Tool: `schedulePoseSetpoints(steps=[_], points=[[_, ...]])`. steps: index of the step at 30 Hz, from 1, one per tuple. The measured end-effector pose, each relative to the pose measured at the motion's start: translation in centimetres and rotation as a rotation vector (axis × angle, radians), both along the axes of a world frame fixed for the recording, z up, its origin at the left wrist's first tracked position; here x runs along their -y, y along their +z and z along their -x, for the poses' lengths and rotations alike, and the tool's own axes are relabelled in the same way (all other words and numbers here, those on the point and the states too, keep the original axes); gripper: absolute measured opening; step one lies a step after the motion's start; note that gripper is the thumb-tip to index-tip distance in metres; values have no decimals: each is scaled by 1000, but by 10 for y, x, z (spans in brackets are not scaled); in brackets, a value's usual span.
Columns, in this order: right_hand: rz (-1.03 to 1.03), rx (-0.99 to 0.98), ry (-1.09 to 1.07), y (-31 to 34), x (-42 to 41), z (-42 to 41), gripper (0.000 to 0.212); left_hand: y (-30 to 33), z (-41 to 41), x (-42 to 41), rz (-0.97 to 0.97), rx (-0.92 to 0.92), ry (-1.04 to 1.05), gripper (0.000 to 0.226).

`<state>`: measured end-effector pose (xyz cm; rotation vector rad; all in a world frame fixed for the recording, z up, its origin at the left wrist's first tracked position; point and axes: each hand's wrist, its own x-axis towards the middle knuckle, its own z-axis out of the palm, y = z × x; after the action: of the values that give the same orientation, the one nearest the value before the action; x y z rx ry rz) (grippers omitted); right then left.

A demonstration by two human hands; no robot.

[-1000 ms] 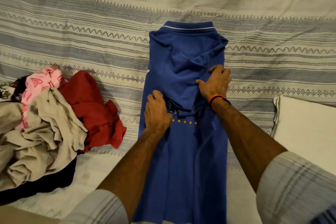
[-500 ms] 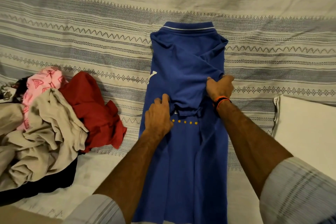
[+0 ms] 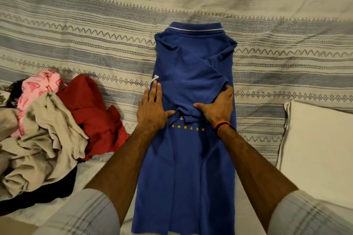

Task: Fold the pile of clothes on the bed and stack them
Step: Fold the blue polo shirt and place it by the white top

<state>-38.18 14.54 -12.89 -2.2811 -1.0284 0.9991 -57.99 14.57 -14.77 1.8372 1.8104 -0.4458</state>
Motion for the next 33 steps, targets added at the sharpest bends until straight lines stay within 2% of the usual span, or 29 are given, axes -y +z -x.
schedulePoseSetpoints(steps=[2, 3, 5, 6, 8, 10, 12, 15, 20, 24, 27, 30, 33], points=[[5, 89, -20, 4, -1, 3, 101, 6, -4, -4, 21, -50, 7, 108], [-10, 209, 15, 6, -2, 5, 93, 9, -8, -6, 0, -66, 12, 107], [-92, 454, 176, 9, -4, 7, 78, 15, -17, -9, -133, -24, 39, 98], [-140, 505, 260, 10, -5, 7, 71, 18, -21, -11, -232, 46, 56, 88], [-213, 504, 396, 7, -13, 5, 60, 22, -27, -21, -410, 210, 79, 65], [-232, 494, 456, 4, -22, 3, 57, 24, -31, -39, -447, 281, 65, 56], [-223, 472, 418, 2, -32, 0, 62, 24, -33, -62, -396, 268, 43, 62], [-172, 397, 352, 1, -51, -10, 77, 23, -32, -94, -318, 222, 38, 84], [-1, 290, 612, -18, -85, -29, 113, 12, -26, -130, -60, 87, -57, 119], [74, 360, 723, -26, -108, -34, 131, 0, -22, -136, -15, 87, -56, 133], [131, 316, 718, -24, -120, -35, 140, 1, -23, -143, 0, 71, -44, 144], [131, 295, 698, -17, -118, -33, 138, 9, -26, -145, 0, 69, -38, 143], [60, 266, 653, -7, -102, -31, 125, 19, -30, -129, -64, 61, -45, 126]])
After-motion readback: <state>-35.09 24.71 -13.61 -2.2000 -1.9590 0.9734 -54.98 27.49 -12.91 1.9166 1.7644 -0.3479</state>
